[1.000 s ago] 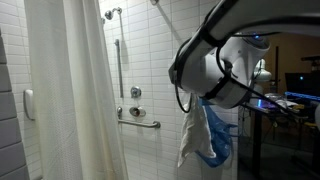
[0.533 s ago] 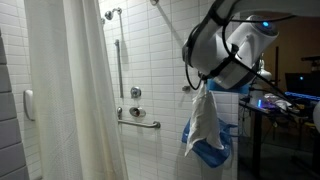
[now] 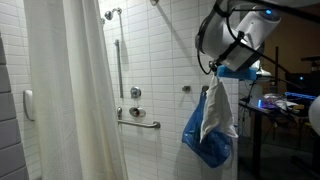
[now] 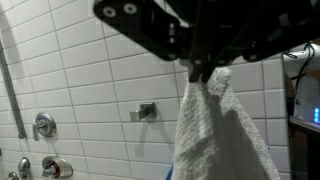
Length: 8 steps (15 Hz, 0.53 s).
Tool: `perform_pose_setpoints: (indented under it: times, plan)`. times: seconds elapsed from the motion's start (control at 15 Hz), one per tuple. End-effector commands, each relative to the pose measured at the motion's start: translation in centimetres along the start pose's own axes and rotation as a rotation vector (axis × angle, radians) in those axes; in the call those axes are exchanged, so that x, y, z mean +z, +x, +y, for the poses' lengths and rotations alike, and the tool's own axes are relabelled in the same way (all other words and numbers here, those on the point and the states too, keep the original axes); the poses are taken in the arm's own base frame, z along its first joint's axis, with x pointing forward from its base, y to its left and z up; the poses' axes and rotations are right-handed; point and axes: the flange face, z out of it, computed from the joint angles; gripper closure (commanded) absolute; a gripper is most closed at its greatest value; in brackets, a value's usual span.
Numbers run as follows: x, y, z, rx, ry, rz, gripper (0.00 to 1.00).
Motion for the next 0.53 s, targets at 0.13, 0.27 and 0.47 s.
perform_pose_setpoints:
  times: [0.13, 0.27, 0.47]
  plan:
    - [1.5, 5.8, 0.4, 0.035, -0.02, -0.037, 0.99]
    - [1.7, 7.6, 0.1, 0.052, -0.027, -0.058, 0.99]
    - [1.9, 10.0, -0.4, 0.074, -0.036, -0.081, 0.99]
